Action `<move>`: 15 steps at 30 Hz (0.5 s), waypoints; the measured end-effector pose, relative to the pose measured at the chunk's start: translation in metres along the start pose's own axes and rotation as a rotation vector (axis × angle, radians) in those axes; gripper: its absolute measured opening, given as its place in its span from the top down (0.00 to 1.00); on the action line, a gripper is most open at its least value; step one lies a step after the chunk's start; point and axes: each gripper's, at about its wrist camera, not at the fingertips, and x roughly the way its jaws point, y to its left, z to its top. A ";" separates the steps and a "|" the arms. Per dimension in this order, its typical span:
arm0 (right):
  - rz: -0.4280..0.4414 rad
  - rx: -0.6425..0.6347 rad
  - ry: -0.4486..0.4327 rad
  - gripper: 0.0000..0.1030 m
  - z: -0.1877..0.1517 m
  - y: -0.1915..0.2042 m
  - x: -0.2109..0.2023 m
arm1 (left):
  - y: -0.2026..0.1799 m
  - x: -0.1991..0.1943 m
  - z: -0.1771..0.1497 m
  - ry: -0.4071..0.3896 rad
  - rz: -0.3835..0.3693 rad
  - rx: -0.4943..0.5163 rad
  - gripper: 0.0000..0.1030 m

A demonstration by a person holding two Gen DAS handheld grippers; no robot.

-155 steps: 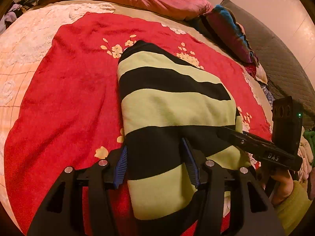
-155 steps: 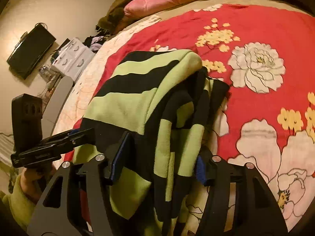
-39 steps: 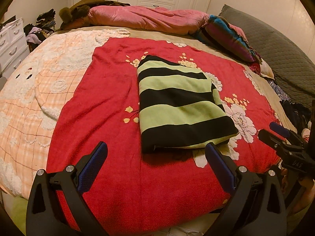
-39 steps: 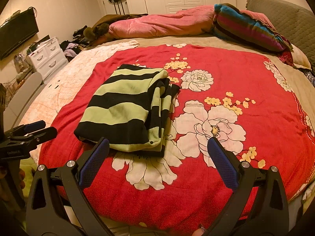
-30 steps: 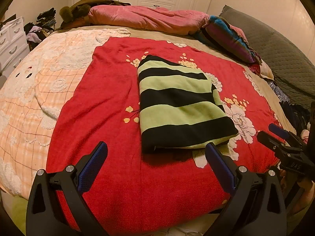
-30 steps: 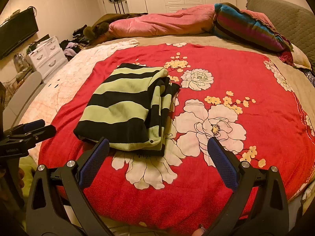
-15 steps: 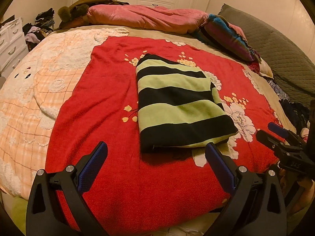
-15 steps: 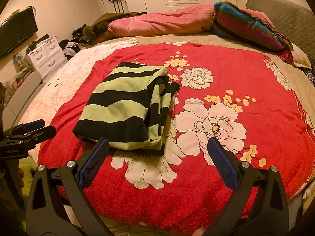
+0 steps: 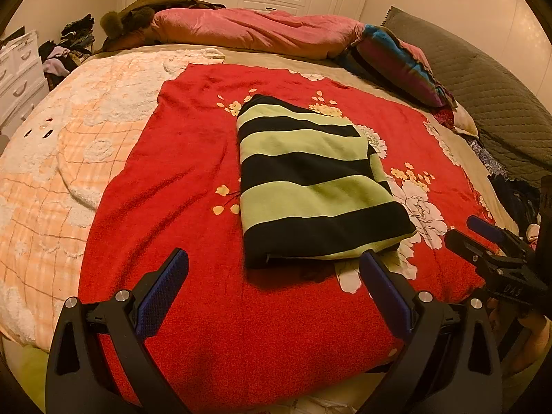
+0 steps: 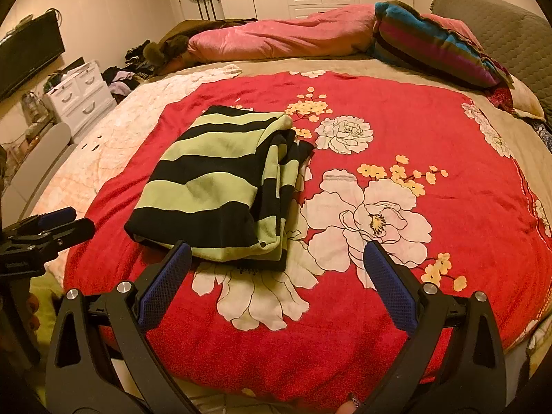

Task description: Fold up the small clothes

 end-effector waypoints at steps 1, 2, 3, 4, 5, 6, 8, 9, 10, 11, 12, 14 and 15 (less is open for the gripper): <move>0.000 0.000 0.000 0.09 0.000 0.000 0.000 | 0.000 0.000 0.001 -0.003 0.003 0.003 0.04; -0.001 0.001 0.001 0.09 -0.001 -0.001 0.000 | -0.001 -0.001 0.001 -0.003 0.006 0.005 0.04; 0.000 0.000 0.001 0.09 0.000 0.000 0.000 | -0.001 -0.001 0.001 -0.003 0.004 0.003 0.04; 0.000 0.001 0.003 0.09 -0.001 0.000 0.001 | -0.001 0.000 0.001 -0.001 0.000 0.002 0.04; -0.002 0.001 0.004 0.09 -0.002 0.000 0.002 | -0.001 0.000 0.001 0.002 -0.003 0.000 0.04; -0.003 0.000 0.006 0.09 -0.003 -0.001 0.002 | 0.000 0.001 0.002 0.006 -0.004 -0.005 0.04; -0.003 0.001 0.011 0.09 -0.003 -0.001 0.004 | 0.001 0.002 0.002 0.017 0.004 -0.011 0.04; -0.002 0.005 0.016 0.09 -0.004 -0.003 0.005 | 0.004 0.004 0.002 0.027 0.017 -0.024 0.04; -0.001 0.007 0.020 0.09 -0.004 -0.004 0.007 | 0.007 0.006 0.002 0.033 0.028 -0.038 0.04; -0.001 0.012 0.024 0.09 -0.005 -0.006 0.009 | 0.012 0.008 0.003 0.041 0.044 -0.061 0.04; -0.003 0.017 0.029 0.09 -0.006 -0.009 0.010 | 0.020 0.011 0.003 0.048 0.059 -0.098 0.04; -0.011 0.024 0.037 0.09 -0.003 -0.011 0.015 | 0.035 0.014 0.005 0.055 0.060 -0.143 0.04; -0.015 0.030 0.039 0.09 -0.002 -0.014 0.016 | 0.047 0.014 0.007 0.052 0.069 -0.172 0.04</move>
